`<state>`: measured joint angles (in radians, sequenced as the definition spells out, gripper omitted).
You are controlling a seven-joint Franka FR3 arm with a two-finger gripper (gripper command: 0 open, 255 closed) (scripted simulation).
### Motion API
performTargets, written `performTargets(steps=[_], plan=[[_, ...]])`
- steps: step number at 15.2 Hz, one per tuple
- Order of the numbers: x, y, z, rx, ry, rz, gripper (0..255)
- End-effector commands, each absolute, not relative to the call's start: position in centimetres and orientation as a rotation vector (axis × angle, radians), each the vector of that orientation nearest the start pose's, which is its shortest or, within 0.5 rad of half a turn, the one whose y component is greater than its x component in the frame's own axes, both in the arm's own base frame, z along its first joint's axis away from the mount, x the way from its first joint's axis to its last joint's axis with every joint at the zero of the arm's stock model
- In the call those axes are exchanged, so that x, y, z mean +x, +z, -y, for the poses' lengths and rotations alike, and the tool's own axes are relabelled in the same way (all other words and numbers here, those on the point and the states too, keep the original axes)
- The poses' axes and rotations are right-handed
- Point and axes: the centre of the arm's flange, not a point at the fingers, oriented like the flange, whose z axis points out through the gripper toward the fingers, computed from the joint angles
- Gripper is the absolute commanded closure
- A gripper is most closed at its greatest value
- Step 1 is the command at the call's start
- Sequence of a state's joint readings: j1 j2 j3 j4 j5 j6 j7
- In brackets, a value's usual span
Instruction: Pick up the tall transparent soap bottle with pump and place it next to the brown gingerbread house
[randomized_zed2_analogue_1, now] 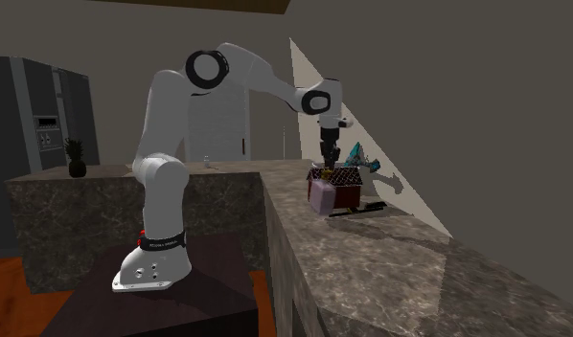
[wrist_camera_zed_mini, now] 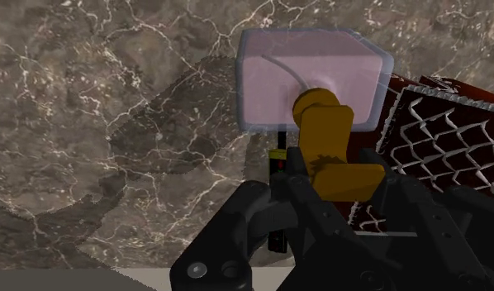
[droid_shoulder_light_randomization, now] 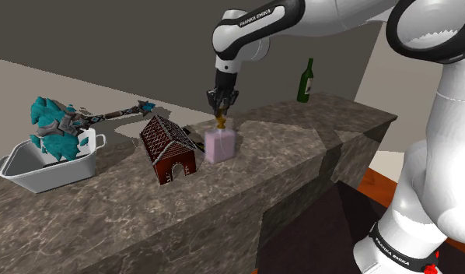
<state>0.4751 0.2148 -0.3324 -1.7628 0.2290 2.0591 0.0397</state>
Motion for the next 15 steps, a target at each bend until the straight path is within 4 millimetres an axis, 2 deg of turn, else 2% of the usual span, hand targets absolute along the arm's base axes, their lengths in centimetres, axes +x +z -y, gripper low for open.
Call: performTargets(steps=[1, 5, 13, 14, 15], plan=[[61.9, 44.5, -11.4, -2.993, -0.125, 0.023, 255], [61.9, 42.5, -11.4, -2.993, -0.125, 0.023, 255], [61.9, 42.5, -11.4, -2.993, -0.125, 0.023, 255], [61.9, 42.5, -11.4, -2.993, -0.125, 0.023, 0], [61.9, 42.5, -11.4, -2.993, -0.125, 0.023, 0]])
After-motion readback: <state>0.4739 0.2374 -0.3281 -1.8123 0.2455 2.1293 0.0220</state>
